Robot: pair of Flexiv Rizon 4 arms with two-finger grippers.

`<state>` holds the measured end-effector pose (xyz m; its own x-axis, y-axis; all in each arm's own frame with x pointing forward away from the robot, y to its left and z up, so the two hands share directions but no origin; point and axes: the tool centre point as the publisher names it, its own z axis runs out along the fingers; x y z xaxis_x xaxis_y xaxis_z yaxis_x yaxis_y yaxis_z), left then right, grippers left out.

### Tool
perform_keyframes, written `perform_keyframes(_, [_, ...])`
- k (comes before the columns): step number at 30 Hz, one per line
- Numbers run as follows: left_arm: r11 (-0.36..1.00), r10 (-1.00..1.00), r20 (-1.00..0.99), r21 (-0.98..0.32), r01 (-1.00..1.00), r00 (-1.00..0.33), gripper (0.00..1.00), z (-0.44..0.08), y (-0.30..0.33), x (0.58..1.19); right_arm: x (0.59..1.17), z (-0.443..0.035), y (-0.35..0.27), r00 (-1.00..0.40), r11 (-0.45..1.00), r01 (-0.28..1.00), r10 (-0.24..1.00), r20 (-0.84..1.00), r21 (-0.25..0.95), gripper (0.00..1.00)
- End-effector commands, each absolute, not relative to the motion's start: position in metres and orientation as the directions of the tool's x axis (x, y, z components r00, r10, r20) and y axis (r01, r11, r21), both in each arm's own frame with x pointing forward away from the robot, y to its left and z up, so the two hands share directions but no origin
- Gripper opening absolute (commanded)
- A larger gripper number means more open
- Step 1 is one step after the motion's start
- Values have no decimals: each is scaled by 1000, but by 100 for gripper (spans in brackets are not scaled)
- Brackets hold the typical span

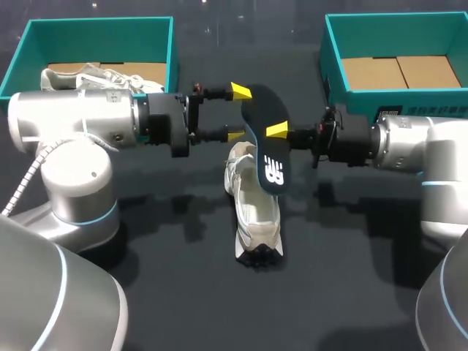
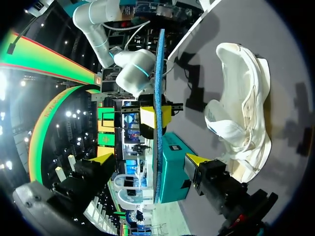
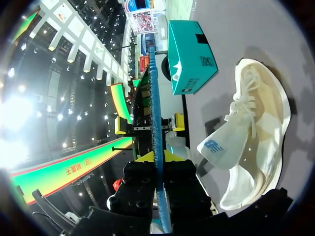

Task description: Take the shoe out of the shoebox, open the shoe tongue, remove and reinsert the insole, then place the shoe into the shoebox

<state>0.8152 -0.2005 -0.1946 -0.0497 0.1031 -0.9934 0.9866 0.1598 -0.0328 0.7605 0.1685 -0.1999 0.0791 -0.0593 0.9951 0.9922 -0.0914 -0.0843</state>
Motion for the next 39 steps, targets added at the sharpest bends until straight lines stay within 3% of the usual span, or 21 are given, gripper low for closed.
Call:
perform_keyframes(1, [164, 104, -993, -30, 986, -47, 78, -198, -213, 816, 759, -197, 174, 71, -97, 992, -54, 996, -76, 0])
perform_keyframes(7, [164, 113, -992, -29, 986, -48, 49, -201, -221, 815, 757, -195, 177, 62, -91, 994, -46, 997, -66, 0])
perform_keyframes(12, [160, 118, -992, -24, 987, -44, 40, -202, -224, 813, 757, -195, 178, 64, -80, 995, -45, 997, -67, 0])
perform_keyframes(25, [153, 133, -991, -9, 988, -30, 33, -205, -228, 811, 759, -197, 178, 68, -70, 995, -42, 997, -71, 0])
perform_keyframes(33, [145, 141, -990, -4, 989, -25, 17, -209, -234, 808, 762, -198, 177, 70, -70, 995, -48, 996, -73, 0])
perform_keyframes(34, [145, 141, -990, -4, 989, -25, 5, -209, -235, 808, 762, -198, 177, 70, -70, 995, -49, 996, -74, 0])
perform_keyframes(35, [144, 142, -989, -4, 990, -25, 0, -209, -235, 809, 762, -198, 177, 71, -70, 995, -49, 996, -74, 0])
perform_keyframes(39, [143, 147, -989, -2, 990, -24, 0, -210, -237, 810, 763, -198, 176, 80, -66, 994, -56, 995, -84, 0])
